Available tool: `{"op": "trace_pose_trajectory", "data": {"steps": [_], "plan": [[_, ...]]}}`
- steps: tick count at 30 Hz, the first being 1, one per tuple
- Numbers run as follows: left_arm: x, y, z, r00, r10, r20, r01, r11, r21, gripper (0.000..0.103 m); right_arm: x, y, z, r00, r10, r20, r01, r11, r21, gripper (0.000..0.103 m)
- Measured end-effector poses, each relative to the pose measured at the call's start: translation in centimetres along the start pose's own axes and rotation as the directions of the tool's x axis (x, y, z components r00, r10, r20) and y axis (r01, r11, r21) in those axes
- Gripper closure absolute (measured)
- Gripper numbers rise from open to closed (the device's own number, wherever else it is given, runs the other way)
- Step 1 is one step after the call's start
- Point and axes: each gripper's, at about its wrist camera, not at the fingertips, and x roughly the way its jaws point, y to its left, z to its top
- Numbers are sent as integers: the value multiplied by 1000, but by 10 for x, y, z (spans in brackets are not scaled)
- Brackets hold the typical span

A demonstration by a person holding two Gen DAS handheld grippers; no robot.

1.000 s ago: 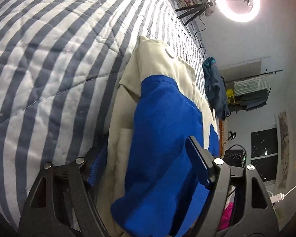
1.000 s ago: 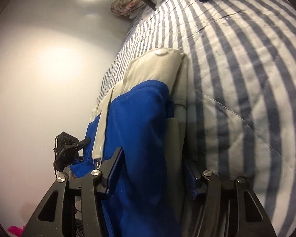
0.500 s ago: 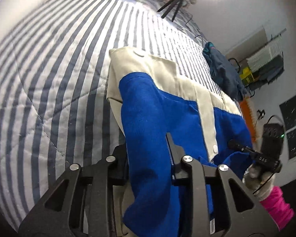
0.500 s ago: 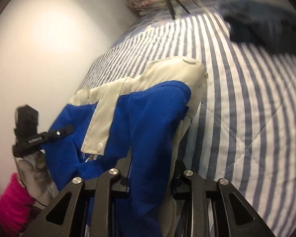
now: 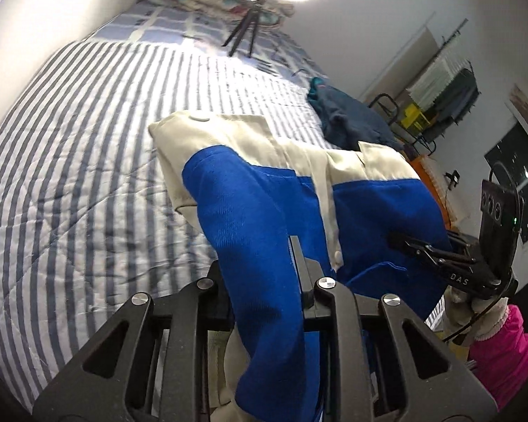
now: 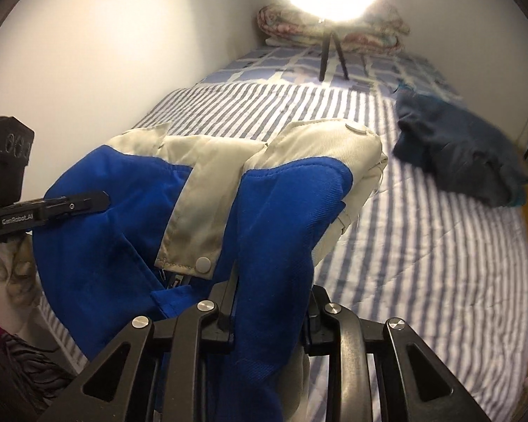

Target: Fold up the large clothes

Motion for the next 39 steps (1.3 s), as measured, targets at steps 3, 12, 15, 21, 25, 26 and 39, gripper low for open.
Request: {"op": "trace_pose_trajectory", "data": {"steps": [3, 12, 15, 21, 25, 26, 39], "plan": [[0, -13, 0, 1000, -13, 7, 13, 1000, 24, 82, -12, -5, -1, 999, -34, 22, 35, 999, -10, 78], [13, -54, 15, 999, -46, 24, 43, 994, 101, 82, -38, -32, -3, 993, -94, 74, 95, 995, -6, 79], [25, -67, 25, 998, -67, 20, 64, 991, 118, 82, -43, -54, 0, 992, -98, 80, 97, 995, 17, 79], [64, -102, 56, 993, -116, 9, 113, 980, 167, 82, -58, -108, 11, 986, -132, 101, 127, 990, 56, 79], [94, -133, 89, 987, -160, 15, 154, 969, 191, 83, -64, -149, 30, 977, -168, 131, 160, 984, 75, 79], [101, -139, 96, 986, -166, 19, 160, 967, 197, 83, -65, -163, 38, 973, -184, 142, 174, 981, 81, 79], [232, -211, 233, 967, -245, 71, 220, 941, 258, 83, -32, -305, 142, 940, -271, 208, 244, 959, 145, 79]]}}
